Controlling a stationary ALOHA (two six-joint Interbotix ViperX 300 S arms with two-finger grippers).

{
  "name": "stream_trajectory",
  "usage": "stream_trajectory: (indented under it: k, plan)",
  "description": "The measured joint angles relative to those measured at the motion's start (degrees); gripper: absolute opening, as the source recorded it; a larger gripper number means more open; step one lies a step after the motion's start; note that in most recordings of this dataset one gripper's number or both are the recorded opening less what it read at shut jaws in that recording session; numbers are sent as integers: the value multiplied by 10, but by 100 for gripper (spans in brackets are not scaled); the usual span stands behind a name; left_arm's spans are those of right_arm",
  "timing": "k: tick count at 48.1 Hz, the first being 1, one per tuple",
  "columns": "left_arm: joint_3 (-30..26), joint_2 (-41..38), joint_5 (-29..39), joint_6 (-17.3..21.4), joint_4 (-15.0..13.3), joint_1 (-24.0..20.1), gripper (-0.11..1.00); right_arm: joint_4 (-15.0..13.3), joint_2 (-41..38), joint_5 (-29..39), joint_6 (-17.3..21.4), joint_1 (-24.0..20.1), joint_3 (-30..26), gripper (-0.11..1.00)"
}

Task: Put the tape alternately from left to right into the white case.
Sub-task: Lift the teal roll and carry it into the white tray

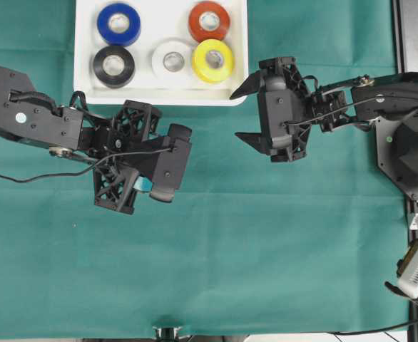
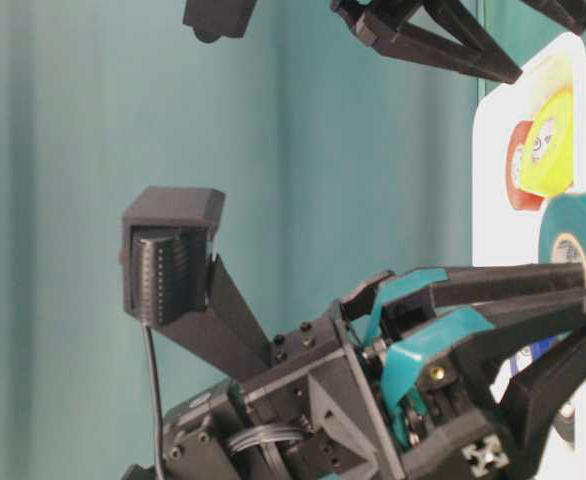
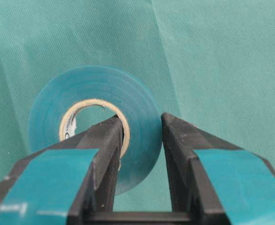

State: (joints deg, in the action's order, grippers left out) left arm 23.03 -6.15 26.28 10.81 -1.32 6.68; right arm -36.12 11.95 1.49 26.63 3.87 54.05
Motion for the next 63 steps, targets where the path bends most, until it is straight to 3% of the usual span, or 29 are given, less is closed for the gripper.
stream_trajectory:
  k: [14, 52, 63]
  plan:
    - [4, 0, 0, 4, 0, -62, 24, 1, 0, -1, -1, 0, 0, 88]
    - [-16, -44, -42, 108, 0, -254, 24, 1, 1, -7, -1, -1, 1, 88]
    - [-25, -57, -47, 120, 0, -278, 24, 0, 0, -7, -1, -1, 0, 88]
